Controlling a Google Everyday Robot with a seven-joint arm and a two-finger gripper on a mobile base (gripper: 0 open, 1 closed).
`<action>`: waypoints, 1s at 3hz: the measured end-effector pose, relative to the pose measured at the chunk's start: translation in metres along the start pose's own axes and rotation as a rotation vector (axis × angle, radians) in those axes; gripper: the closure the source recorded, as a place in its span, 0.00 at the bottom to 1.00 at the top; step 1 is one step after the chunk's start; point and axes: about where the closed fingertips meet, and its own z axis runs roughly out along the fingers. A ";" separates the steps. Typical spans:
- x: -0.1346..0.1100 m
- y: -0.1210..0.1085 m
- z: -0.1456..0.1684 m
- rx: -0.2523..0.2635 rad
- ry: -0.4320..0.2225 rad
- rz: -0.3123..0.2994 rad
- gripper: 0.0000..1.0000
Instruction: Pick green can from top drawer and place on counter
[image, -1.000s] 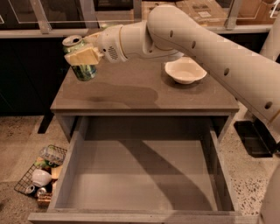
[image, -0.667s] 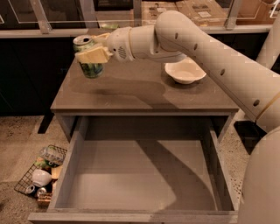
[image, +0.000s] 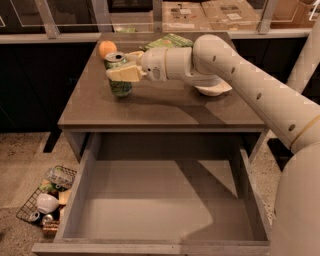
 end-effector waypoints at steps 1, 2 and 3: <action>0.030 0.001 -0.008 0.012 0.027 0.009 0.84; 0.031 0.003 -0.008 0.010 0.032 0.012 0.61; 0.030 0.003 -0.008 0.009 0.032 0.012 0.39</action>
Offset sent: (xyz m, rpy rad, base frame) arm -0.0026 -0.0110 -0.0260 -0.0215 0.0118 -0.0131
